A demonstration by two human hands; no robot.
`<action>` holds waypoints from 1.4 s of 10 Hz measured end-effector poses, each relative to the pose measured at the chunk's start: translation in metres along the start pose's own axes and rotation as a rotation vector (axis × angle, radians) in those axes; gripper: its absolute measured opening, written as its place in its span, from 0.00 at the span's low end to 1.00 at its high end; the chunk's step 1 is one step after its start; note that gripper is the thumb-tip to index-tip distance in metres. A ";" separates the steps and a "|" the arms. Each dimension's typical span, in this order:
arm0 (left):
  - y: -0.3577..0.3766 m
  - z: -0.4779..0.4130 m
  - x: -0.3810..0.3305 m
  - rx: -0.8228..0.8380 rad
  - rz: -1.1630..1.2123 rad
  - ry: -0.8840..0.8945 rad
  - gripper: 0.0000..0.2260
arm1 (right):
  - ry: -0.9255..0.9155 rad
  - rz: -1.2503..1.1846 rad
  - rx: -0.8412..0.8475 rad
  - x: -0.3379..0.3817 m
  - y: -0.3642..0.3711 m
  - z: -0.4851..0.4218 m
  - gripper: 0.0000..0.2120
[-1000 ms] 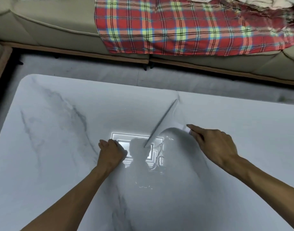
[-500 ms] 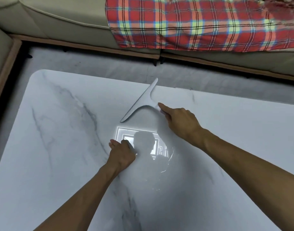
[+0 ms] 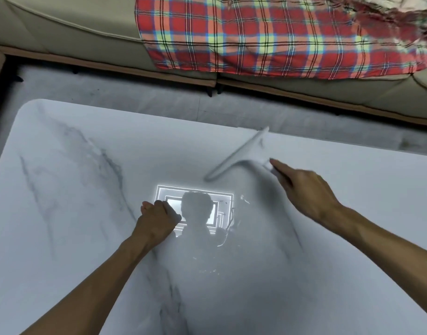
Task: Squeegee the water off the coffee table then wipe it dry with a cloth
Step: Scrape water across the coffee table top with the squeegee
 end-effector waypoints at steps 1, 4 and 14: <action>0.011 0.003 -0.003 -0.019 -0.023 0.074 0.05 | 0.036 -0.073 -0.004 0.012 -0.001 -0.033 0.20; 0.063 0.011 -0.023 0.164 -0.184 0.047 0.17 | 0.190 -0.103 0.136 -0.036 0.029 0.063 0.21; 0.045 0.032 -0.058 0.132 -0.181 0.071 0.16 | 0.235 -0.179 -0.087 -0.055 0.012 0.046 0.16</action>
Point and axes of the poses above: each hand's wrist, its own z-axis away from the middle knuckle, its own y-axis out of the palm, x = y × z, the point moved 2 cm from there along -z, towards the middle knuckle, and after that the axes turned 4 degrees about x, right-handed, at the moved point
